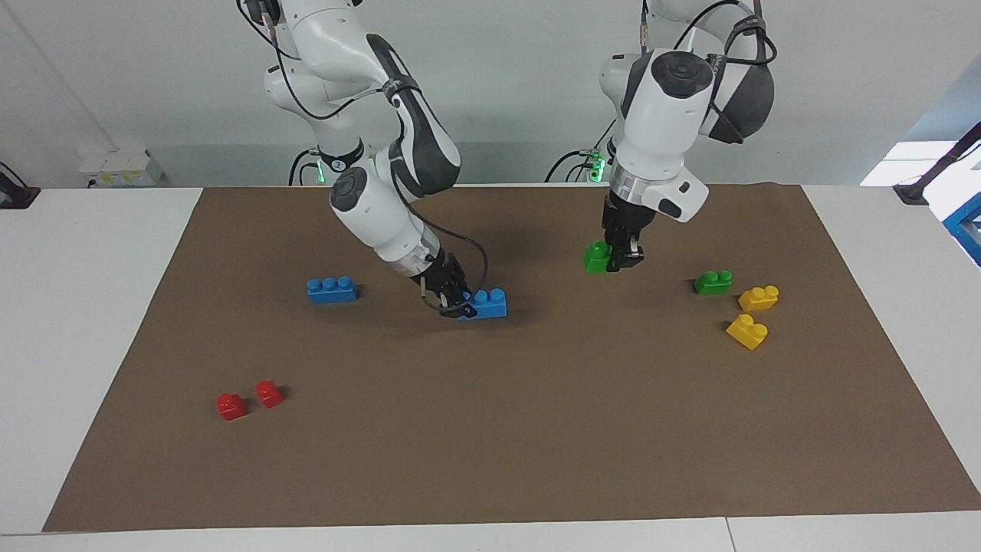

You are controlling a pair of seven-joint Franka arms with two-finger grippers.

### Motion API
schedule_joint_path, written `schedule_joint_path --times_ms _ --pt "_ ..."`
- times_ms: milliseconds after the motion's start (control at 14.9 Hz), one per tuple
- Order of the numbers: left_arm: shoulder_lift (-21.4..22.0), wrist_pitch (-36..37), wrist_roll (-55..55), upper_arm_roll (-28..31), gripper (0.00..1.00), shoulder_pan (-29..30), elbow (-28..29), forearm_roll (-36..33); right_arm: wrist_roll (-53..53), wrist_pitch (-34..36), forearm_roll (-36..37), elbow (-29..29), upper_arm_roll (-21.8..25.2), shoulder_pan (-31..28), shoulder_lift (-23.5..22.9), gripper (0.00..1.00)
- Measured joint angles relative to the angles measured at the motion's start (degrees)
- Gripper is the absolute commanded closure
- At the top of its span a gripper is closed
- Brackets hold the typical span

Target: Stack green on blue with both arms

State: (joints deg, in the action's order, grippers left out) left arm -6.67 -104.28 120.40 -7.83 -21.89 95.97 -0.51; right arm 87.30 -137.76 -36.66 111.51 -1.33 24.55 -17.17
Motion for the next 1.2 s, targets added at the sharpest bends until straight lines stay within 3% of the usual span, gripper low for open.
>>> schedule_joint_path --times_ms 535,1204 --pt "0.22 -5.25 7.65 -0.06 1.0 -6.21 6.4 -1.1 0.02 -2.64 -3.43 0.38 0.01 1.5 -2.68 1.0" --pt "0.0 -9.83 11.25 -0.09 1.0 -8.07 9.49 -2.75 1.15 -8.84 -3.67 0.5 0.03 4.22 -6.16 1.0"
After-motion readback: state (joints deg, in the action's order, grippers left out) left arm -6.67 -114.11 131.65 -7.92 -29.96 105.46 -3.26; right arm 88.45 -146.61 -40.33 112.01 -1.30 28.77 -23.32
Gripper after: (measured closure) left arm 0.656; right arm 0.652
